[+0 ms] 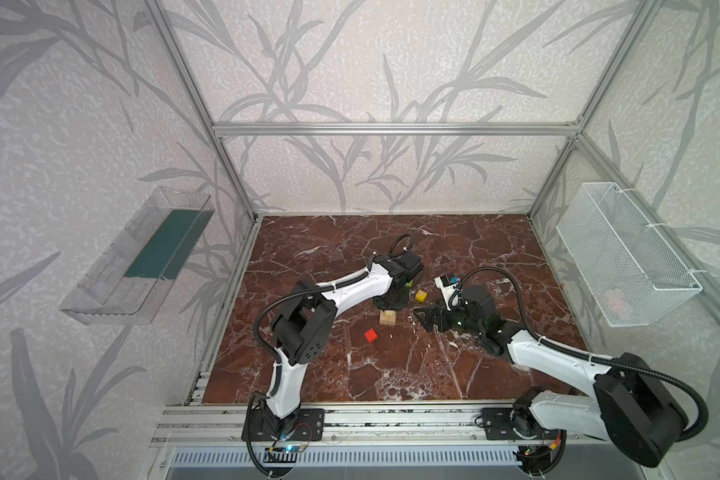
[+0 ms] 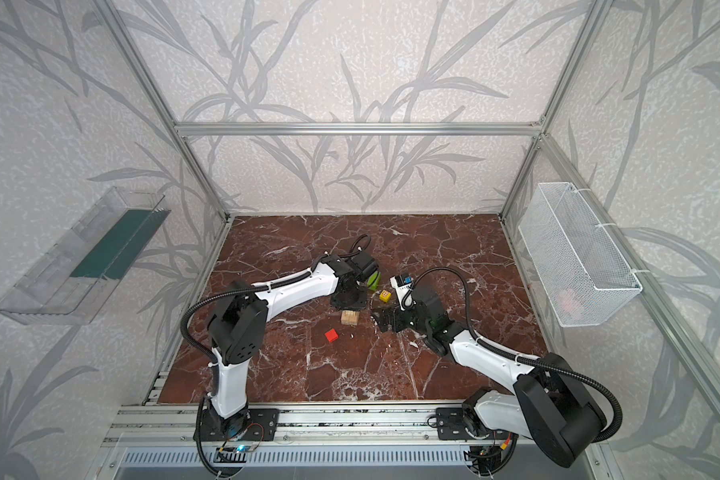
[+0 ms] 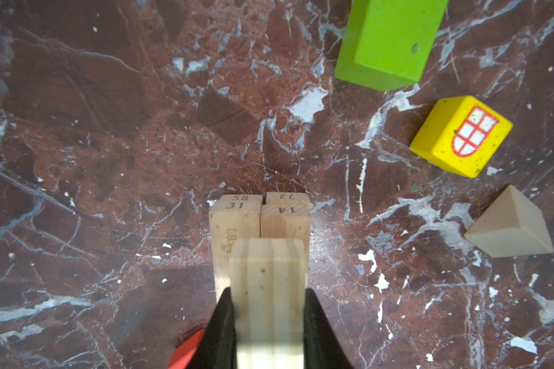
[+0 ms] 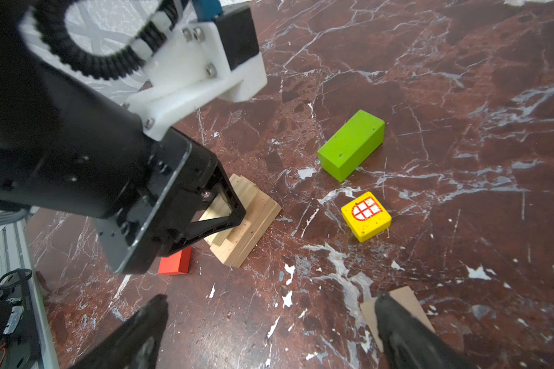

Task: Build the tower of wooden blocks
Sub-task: 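Carry the small pine block with the left gripper above the standing bars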

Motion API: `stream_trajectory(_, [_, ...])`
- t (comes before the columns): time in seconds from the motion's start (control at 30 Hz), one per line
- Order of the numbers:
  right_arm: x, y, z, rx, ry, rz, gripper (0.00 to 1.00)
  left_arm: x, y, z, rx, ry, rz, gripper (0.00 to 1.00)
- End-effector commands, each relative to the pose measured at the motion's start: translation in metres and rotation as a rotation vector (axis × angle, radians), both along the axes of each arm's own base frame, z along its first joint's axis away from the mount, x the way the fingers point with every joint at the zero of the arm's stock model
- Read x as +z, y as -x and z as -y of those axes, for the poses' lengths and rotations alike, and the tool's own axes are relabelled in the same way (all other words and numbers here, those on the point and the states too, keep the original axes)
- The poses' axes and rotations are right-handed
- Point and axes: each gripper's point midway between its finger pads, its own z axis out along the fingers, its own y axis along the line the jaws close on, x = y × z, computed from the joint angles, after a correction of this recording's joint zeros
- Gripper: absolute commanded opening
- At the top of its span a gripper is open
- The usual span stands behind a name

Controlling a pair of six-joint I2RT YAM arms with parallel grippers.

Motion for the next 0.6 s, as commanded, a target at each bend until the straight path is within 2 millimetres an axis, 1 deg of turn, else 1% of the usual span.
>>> stream_trajectory(0.0, [0.0087, -0.0020, 0.0033, -0.016, -0.017, 0.030, 1.00, 0.0016, -0.0041, -0.0047, 0.014, -0.035, 0.006, 0.05])
stream_trajectory(0.4, [0.0092, -0.0018, 0.0036, -0.017, -0.016, 0.034, 1.00, -0.0043, -0.0036, -0.0083, 0.015, -0.061, -0.002, 0.06])
stream_trajectory(0.57, [0.0095, -0.0022, 0.0039, -0.018, -0.017, 0.034, 1.00, -0.0056, -0.0017, -0.0075, 0.012, -0.056, -0.011, 0.11])
